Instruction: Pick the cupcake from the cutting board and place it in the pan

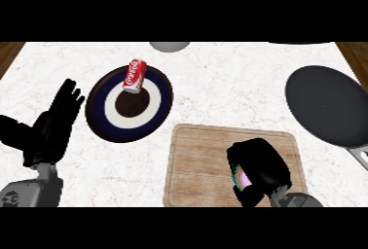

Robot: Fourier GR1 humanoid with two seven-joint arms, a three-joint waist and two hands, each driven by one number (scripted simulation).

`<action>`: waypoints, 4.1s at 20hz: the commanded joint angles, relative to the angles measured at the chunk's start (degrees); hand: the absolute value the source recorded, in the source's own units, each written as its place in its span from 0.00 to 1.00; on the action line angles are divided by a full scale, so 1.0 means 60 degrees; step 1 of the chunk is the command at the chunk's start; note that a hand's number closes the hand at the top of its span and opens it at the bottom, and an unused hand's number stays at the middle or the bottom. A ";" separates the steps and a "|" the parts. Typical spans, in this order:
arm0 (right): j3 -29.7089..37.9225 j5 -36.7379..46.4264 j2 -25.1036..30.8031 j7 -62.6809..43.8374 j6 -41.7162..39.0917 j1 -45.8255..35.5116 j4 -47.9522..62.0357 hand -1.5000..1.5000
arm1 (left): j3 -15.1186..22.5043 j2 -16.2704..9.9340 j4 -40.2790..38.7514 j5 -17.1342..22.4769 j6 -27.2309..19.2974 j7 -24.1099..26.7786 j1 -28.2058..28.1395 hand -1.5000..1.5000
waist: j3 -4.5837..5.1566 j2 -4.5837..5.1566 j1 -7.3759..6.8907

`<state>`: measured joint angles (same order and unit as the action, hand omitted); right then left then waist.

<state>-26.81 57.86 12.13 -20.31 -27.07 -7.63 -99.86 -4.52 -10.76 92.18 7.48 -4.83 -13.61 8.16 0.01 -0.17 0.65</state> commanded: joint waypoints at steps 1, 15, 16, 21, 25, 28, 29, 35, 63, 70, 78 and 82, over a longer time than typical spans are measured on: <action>0.0438 0.0703 0.0699 -0.0027 0.1043 0.0480 -0.1025 1.00 | -0.0004 -0.0041 0.0402 0.0010 -0.0115 -0.0506 0.0126 0.50 | -0.0007 -0.0014 -0.0005; 0.2313 0.0757 0.0498 -0.1858 -0.1537 -0.1764 -0.5678 1.00 | -0.0049 0.0066 0.0060 -0.0081 0.0241 0.0235 -0.0328 0.50 | 0.0004 0.0012 -0.0119; 0.2355 0.0925 0.0286 -0.2071 -0.1585 -0.2255 -0.5137 1.00 | -0.0429 -0.0126 -0.0662 0.0143 0.0403 0.0324 0.0300 0.50 | 0.0005 0.0026 -0.0112; 0.4513 0.0113 0.0770 -0.0935 -0.0487 -0.2361 -0.3970 1.00 | -0.0239 -0.0059 0.0019 0.0035 0.0161 -0.0480 0.0475 0.50 | -0.0004 0.0031 -0.0131; 0.6172 -0.0524 0.1375 0.0439 0.0637 -0.1542 -0.3071 1.00 | 0.0241 0.0502 0.0095 -0.0466 -0.0195 0.0074 0.0045 0.50 | -0.0012 0.0035 -0.0112; 0.7153 -0.1107 0.1806 0.1151 0.0989 -0.2543 -0.1344 1.00 | -0.0353 -0.0037 -0.0544 -0.0093 0.0256 0.0150 0.0555 0.50 | -0.0006 0.0056 -0.0143; 0.7633 -0.1305 0.1969 0.1389 0.1185 -0.2380 -0.1316 1.00 | -0.0356 -0.0176 0.0254 0.0208 0.0427 -0.0514 0.0246 0.50 | -0.0010 0.0035 -0.0165; 0.8726 -0.1799 0.2865 0.3529 0.2510 -0.2649 0.1787 1.00 | -0.0320 0.0027 -0.0351 -0.0030 0.0121 -0.0558 0.0915 0.50 | -0.0010 0.0058 -0.0153; 0.9508 -0.1900 0.3773 0.8601 0.5814 -0.5693 1.3712 0.00 | 0.0111 0.0458 0.0122 -0.0309 0.0248 -0.0177 0.0331 0.50 | -0.0039 0.0158 -0.0455; 1.1371 -0.4077 0.4928 0.9695 0.3432 -0.5614 1.4049 0.00 | -0.0265 0.0193 -0.0327 -0.0176 0.0356 -0.0144 0.0592 0.50 | -0.0037 0.0127 -0.0199; 1.2584 -0.5492 0.6746 1.0681 0.0057 -0.4333 1.4892 0.00 | -0.0144 0.0275 0.0278 -0.0192 0.0318 -0.0257 0.0262 0.50 | -0.0054 0.0108 -0.0244; 1.2708 -0.5813 0.7205 1.1207 -0.1824 -0.3732 1.5096 0.00 | -0.0150 0.0409 -0.0379 -0.0342 0.0313 0.0336 0.0241 0.50 | -0.0057 0.0126 -0.0143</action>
<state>48.05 25.17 52.21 41.51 -26.07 -33.47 -10.86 -5.60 -8.87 90.93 5.76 -2.74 -12.62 9.40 -0.27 0.52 -0.45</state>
